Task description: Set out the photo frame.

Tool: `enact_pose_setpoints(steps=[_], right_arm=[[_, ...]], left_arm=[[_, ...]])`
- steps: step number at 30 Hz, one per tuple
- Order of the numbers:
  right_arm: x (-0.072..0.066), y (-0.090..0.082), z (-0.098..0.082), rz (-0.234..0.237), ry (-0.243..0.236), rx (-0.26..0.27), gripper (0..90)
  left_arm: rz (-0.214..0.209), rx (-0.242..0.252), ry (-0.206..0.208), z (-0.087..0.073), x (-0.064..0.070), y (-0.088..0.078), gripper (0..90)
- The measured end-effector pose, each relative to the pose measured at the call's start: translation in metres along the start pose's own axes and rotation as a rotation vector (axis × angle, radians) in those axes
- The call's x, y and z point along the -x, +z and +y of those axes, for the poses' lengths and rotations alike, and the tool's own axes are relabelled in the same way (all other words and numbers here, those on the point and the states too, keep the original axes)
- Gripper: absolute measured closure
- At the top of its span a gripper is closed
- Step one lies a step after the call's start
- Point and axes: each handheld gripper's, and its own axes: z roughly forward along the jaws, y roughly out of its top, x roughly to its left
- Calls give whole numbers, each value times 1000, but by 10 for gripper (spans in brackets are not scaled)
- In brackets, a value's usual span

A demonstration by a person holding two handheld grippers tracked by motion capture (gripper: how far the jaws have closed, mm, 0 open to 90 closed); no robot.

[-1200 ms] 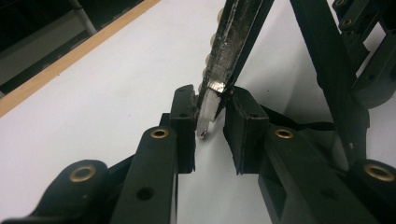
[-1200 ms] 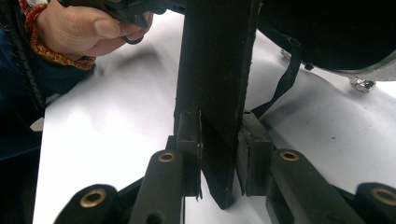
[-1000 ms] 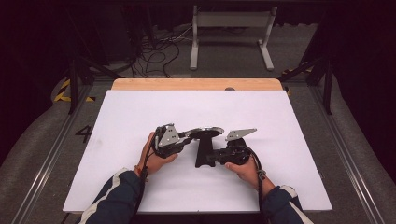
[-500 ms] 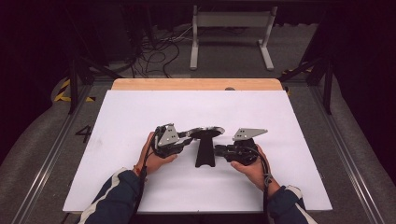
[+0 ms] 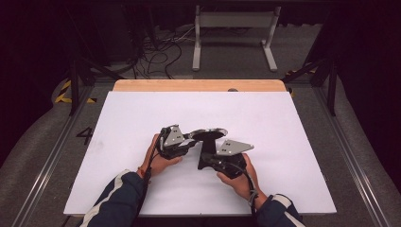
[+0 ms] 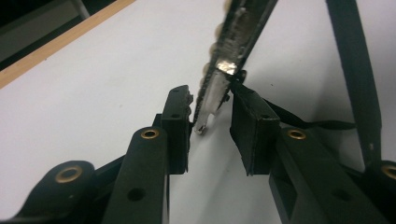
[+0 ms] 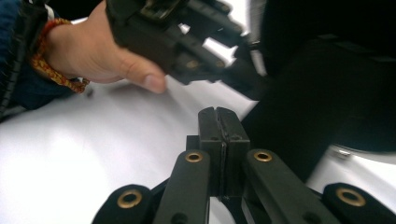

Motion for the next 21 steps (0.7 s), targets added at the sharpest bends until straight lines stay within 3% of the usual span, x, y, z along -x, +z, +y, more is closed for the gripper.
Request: enact_pose_setpoints(steps=[9, 15, 21], right_arm=[[-19, 27, -8, -52, 4, -47, 900], [-20, 33, -12, -98, 13, -72, 900], [-23, 35, -15, -104, 4, -85, 900]], left_arm=[[17, -19, 39, 2, 2, -1, 738], [21, -26, 51, 2, 3, -1, 743], [25, -32, 60, 2, 4, -2, 748]])
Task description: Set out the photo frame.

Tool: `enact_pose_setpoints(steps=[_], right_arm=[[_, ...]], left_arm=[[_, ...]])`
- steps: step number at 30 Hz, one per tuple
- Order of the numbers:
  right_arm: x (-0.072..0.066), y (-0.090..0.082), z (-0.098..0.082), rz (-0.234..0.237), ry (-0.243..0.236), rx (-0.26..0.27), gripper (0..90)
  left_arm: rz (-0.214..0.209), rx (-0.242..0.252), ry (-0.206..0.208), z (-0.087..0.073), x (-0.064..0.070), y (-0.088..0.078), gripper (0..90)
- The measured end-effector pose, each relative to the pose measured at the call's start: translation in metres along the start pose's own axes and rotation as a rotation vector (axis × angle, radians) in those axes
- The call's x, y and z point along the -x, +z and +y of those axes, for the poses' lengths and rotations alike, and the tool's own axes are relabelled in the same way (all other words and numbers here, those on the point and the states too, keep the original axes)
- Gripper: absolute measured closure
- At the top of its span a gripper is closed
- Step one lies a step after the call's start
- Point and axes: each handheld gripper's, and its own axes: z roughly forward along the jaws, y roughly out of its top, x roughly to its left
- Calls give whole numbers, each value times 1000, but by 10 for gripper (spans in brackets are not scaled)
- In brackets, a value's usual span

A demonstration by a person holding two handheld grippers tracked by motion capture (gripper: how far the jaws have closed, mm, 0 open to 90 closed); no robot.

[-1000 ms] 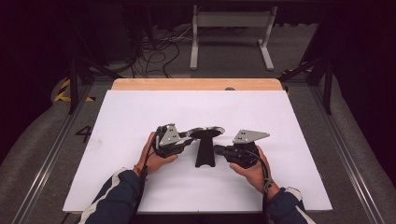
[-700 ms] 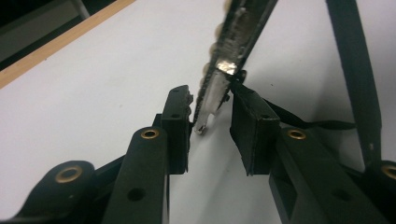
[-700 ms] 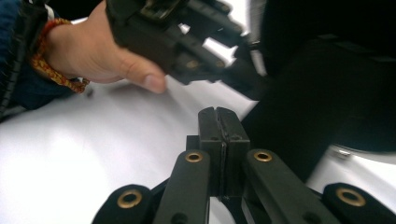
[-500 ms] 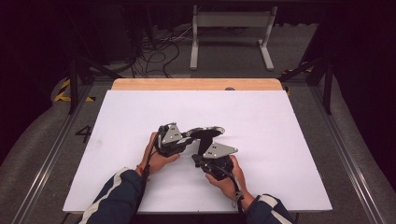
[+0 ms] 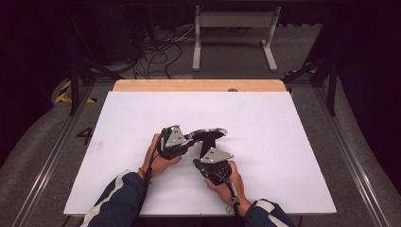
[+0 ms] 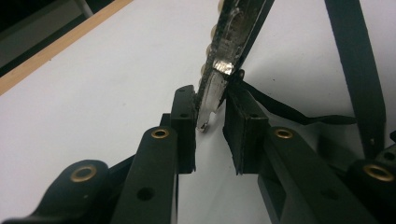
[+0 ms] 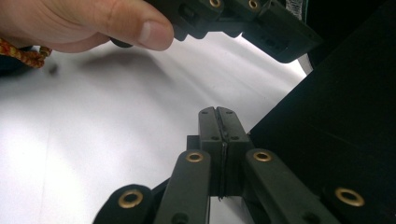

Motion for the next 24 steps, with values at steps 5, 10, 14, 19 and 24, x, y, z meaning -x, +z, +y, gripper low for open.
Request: enact_pose_setpoints(steps=[5, 10, 14, 19, 24], right_arm=[[1, -3, -1, 0, 5, -7, 900], [5, -6, -2, -5, 17, -20, 900], [7, -7, -4, -1, 35, -22, 900], [5, -7, -2, -2, 27, -16, 900], [-1, 2, 2, 4, 22, -3, 900]], left_arm=[[-9, 1, 0, -1, -1, -2, 751], [-9, 0, 5, -1, 0, -2, 752], [-10, 1, 6, -1, 0, -2, 752], [-1, 2, 13, 0, 0, -1, 745], [6, 15, 6, 2, 3, 1, 712]])
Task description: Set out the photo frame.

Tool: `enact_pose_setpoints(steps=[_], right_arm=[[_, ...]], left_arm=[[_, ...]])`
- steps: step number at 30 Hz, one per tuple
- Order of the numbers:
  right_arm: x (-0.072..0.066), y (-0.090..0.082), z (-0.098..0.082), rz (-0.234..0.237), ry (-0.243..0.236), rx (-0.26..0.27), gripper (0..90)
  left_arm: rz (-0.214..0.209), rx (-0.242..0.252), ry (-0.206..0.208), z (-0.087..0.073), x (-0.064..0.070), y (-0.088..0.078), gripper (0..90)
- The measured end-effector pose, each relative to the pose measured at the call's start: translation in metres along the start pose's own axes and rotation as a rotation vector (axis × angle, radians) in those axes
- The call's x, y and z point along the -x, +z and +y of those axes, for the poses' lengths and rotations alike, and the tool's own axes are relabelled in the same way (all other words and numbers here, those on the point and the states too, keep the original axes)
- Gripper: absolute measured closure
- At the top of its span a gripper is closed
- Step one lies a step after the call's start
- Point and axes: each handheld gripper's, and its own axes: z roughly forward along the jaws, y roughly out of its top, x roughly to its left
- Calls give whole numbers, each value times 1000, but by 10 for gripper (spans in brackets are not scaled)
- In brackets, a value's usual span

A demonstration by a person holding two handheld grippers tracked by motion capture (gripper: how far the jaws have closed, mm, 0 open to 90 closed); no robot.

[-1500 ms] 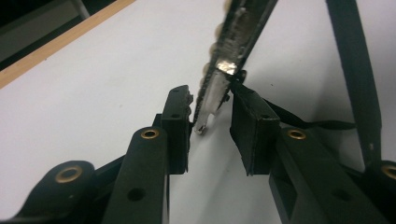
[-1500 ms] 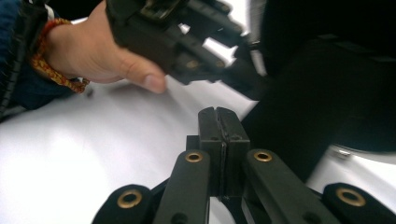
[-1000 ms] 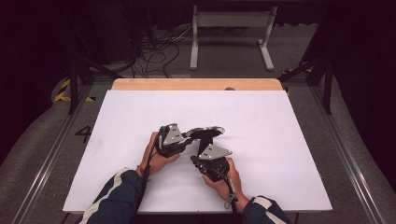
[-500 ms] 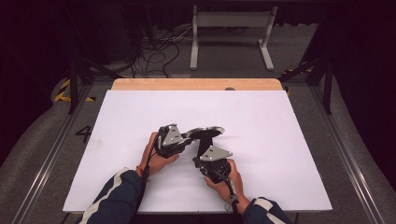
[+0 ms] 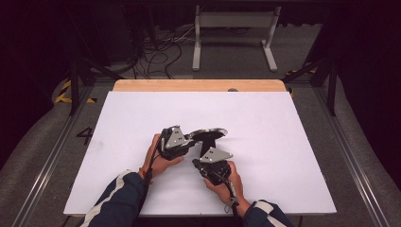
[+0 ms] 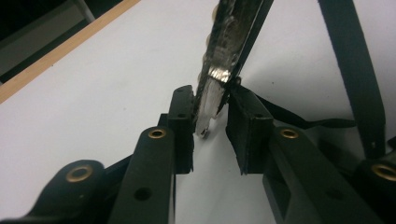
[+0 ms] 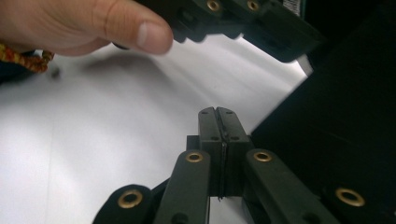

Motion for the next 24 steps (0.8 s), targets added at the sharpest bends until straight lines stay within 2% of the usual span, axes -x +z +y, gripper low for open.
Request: enact_pose_setpoints(steps=[3, 5, 12, 24], right_arm=[[-1, 5, 0, -10, 2, -8, 900], [-3, 6, 1, -21, -1, -14, 900], [-3, 4, -1, -41, 3, -34, 900], [3, -3, -5, -39, 21, -47, 900]], left_arm=[[5, 5, 4, 2, 1, 1, 699], [0, 8, -1, 1, 0, 1, 710], [-6, -7, 19, 2, 2, -1, 746], [-1, -22, 23, 4, 5, -4, 772]])
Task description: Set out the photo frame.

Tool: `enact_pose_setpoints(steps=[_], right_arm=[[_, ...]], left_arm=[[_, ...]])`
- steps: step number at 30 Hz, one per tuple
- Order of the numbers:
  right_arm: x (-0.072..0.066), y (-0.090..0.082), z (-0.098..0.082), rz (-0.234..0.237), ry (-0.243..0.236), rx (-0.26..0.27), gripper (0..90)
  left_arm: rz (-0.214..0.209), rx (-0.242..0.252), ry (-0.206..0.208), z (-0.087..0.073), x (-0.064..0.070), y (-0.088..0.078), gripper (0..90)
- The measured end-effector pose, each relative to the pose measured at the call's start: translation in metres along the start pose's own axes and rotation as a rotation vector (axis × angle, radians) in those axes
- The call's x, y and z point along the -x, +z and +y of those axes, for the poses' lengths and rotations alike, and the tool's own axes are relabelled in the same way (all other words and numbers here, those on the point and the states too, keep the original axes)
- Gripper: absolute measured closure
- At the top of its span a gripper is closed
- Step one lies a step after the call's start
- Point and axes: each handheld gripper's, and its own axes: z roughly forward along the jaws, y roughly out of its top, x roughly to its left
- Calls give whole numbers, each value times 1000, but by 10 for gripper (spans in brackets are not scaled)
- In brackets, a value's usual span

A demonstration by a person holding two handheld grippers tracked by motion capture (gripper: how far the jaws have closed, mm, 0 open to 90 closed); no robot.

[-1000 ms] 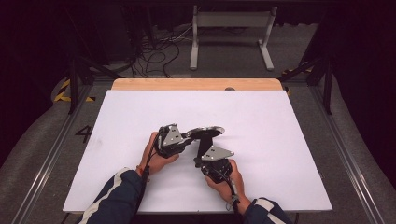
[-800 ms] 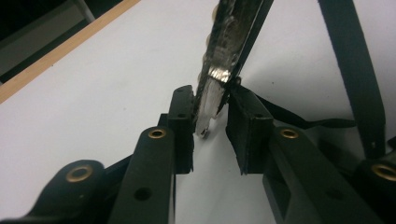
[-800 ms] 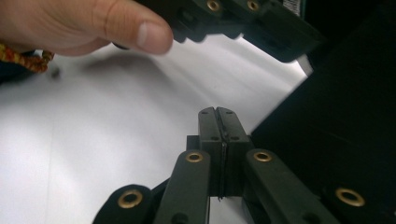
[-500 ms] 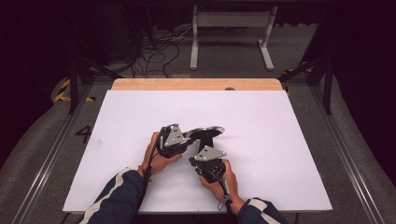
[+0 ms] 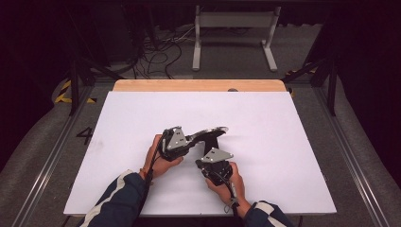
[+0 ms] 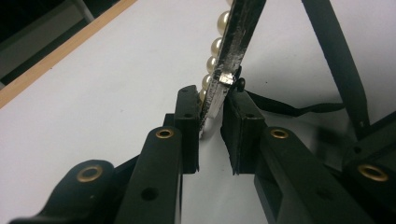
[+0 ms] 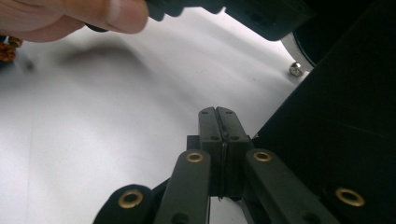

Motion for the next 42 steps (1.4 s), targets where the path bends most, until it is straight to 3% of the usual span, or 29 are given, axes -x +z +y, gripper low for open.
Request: enact_pose_setpoints(steps=[11, 14, 21, 26, 42], right_arm=[[8, -5, -4, 11, 15, -4, 900], [8, -5, -5, 11, 19, -5, 900], [9, -6, -7, 10, 22, -4, 900], [10, -7, -7, 11, 28, -7, 900], [23, -10, -12, 3, 42, -3, 900]], left_arm=[[-16, 19, -18, 1, 0, 1, 769], [-21, 35, -15, 3, 2, 4, 695], [-13, 42, -22, 5, 4, 12, 640], [-9, 42, -18, 5, 3, 10, 753], [-8, 15, 53, 9, 8, 4, 783]])
